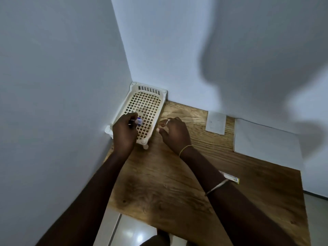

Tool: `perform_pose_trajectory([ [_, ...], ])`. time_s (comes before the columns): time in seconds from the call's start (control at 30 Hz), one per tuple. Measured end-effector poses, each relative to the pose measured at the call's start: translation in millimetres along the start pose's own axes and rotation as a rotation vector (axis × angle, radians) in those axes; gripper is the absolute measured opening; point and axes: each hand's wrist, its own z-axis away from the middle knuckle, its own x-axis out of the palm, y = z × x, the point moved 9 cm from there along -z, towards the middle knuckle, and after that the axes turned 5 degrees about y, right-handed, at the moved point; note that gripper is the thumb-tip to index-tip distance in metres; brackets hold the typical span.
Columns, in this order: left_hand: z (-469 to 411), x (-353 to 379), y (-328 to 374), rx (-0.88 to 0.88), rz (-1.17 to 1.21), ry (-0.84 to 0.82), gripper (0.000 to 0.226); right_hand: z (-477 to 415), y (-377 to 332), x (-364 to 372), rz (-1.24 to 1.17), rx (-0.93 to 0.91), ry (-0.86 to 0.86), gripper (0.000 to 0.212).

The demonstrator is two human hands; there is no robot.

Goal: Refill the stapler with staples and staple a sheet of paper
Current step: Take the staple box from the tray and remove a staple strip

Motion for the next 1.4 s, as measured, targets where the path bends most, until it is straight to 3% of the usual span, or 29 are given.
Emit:
perform_pose_trajectory([
  [0.27,-32,12,-33,-0.126,-0.141,-0.133,0.042,-38,-20,61,0.006,0.044,-0.022,0.035],
  [0.4,-34,24,-34,-0.098,-0.194,-0.193,0.044,-48,-17,81,0.04,0.046,-0.028,0.041],
  [0.63,-31,25,-34,-0.115,-0.145,-0.153,0.048,-49,-15,70,0.034,0.026,0.028,0.036],
  [0.73,-22,18,-22,-0.1,0.034,-0.096,0.046,-41,-9,37,-0.095,0.057,0.084,0.045],
  [0.9,12,33,2,-0.16,0.508,-0.16,0.031,-8,8,-31,-0.298,0.059,0.185,0.048],
  [1.13,74,77,47,-0.213,0.826,-0.302,0.039,56,45,-92,-0.347,0.161,0.267,0.045],
  [1.4,111,92,100,-0.122,0.935,-0.436,0.027,113,66,-142,-0.432,0.218,0.336,0.046],
])
